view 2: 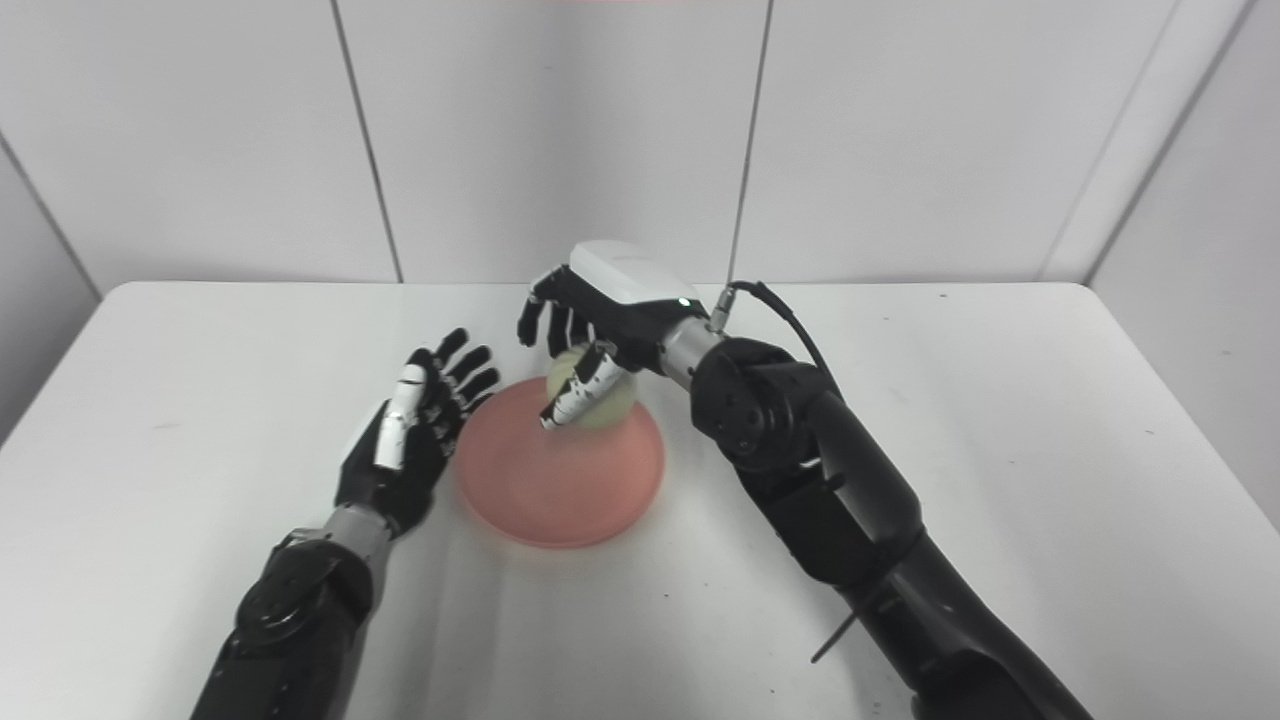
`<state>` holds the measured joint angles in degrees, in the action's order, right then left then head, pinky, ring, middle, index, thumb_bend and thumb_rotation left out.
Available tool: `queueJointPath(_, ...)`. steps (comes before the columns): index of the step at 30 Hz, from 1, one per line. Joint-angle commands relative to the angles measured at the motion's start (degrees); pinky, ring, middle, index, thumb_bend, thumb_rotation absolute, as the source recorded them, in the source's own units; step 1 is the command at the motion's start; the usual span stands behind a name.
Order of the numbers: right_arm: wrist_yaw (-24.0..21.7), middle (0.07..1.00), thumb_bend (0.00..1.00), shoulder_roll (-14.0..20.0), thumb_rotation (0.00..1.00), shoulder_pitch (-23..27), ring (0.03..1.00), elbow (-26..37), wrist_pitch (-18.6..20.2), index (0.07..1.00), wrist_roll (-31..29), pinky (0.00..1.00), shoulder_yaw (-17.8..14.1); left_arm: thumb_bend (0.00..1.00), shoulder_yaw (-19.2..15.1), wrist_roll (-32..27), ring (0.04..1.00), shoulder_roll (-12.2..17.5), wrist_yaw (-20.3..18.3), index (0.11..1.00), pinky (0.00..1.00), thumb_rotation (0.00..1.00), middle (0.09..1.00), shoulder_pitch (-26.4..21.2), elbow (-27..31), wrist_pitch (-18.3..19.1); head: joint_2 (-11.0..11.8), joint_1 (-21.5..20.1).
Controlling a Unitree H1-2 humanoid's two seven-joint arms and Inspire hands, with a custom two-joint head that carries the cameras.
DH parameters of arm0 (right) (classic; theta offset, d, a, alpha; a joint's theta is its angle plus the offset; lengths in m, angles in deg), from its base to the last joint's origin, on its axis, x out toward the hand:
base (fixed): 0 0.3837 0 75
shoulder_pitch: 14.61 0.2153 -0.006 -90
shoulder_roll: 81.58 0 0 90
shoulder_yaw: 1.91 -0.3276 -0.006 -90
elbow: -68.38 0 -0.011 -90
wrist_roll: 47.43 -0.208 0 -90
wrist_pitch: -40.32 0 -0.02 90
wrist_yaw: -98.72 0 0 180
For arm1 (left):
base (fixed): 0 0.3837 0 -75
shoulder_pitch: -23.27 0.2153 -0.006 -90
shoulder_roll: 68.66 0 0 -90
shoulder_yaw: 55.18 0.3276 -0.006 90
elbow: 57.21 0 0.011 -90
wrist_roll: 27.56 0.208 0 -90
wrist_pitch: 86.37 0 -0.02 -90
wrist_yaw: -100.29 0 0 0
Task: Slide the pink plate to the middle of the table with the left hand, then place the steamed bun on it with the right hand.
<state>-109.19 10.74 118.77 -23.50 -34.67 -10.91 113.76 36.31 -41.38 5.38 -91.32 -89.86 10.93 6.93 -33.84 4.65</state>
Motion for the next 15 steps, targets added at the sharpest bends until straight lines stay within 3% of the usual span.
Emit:
queueJointPath(1, 1.4, 0.427, 0.52, -0.8, 0.0, 3.6, 0.415, 0.3, -3.1, 0.529, 0.0, 0.35, -0.3, 0.43, 0.1, 1.1, 0.944, -0.5, 1.4, 0.97, 0.94, 1.0, 0.959, 2.5, -4.1, 5.6, -0.1, 0.7)
queueJointPath(15, 3.8, 0.412, 0.52, -3.6, 0.0, 1.4, 0.388, -6.6, -6.3, 0.529, 1.9, 0.31, 1.6, 0.42, 0.5, 1.9, 0.946, -0.7, 2.5, 0.962, 0.94, 1.0, 0.957, 3.0, -1.3, 7.5, -1.6, 1.0)
